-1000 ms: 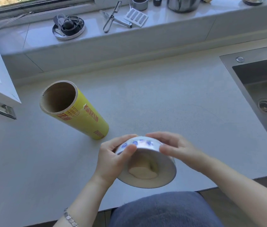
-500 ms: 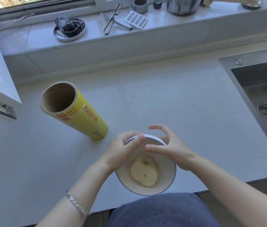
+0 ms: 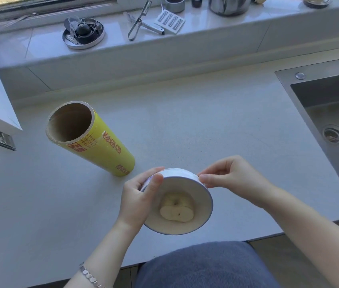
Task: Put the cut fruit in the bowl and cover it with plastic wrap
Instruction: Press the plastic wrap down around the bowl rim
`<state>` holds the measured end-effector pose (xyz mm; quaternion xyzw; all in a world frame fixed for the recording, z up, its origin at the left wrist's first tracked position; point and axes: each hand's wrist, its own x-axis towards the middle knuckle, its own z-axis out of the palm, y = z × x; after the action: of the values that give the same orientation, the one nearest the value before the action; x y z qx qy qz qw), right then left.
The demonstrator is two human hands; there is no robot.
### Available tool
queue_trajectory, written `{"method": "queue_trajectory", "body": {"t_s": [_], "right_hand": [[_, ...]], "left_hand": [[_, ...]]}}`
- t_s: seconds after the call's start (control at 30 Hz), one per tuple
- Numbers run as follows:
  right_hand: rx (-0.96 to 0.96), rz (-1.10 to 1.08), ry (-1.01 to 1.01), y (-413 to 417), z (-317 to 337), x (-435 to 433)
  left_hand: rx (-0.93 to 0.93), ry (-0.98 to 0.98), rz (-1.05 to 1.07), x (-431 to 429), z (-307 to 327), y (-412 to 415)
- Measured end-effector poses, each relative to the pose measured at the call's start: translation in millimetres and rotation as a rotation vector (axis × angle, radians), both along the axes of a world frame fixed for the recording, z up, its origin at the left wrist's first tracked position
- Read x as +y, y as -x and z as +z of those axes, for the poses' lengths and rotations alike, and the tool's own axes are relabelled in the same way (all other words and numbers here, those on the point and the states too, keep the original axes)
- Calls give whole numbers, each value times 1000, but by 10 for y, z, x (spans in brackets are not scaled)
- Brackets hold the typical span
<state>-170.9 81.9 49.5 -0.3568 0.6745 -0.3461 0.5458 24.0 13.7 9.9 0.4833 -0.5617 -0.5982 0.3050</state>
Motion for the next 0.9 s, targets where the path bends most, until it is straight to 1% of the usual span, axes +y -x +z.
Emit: {"method": "queue_trajectory", "body": {"t_s": [0.13,0.3,0.37,0.4,0.47,0.53,0.57,0.67,0.73,0.8,0.9], "right_hand": [[80,91,-25,24,4,-24],[268,406,-117,-11,97,-3],[318,474,-114,-45,81,32],[329,472,-100,-55,67,35],[299,360,-44,-37,32,8],[192,218,27,28,14,-23],[136,201,43,59,16,-30],[69,261,13,69,-5,-5],[63,247,5,65,-23,14],[99,260,-2,67,-31,18],[201,373,-18,70,-35,33]], "left_hand": [[-39,17,-10,21,-27,-16],[-77,15,-36,63,-75,-31],[-73,14,-43,60,-86,-26],[-71,12,-51,54,-86,-21],[-56,-3,-66,45,-71,-20],[-49,-4,-58,40,-76,-34],[-50,-8,-42,39,-86,-42],[-49,-23,3,25,-137,-63],[-54,-23,-1,32,-147,-57],[-63,-38,-3,50,-152,-47],[-77,-54,0,76,-162,-43]]}}
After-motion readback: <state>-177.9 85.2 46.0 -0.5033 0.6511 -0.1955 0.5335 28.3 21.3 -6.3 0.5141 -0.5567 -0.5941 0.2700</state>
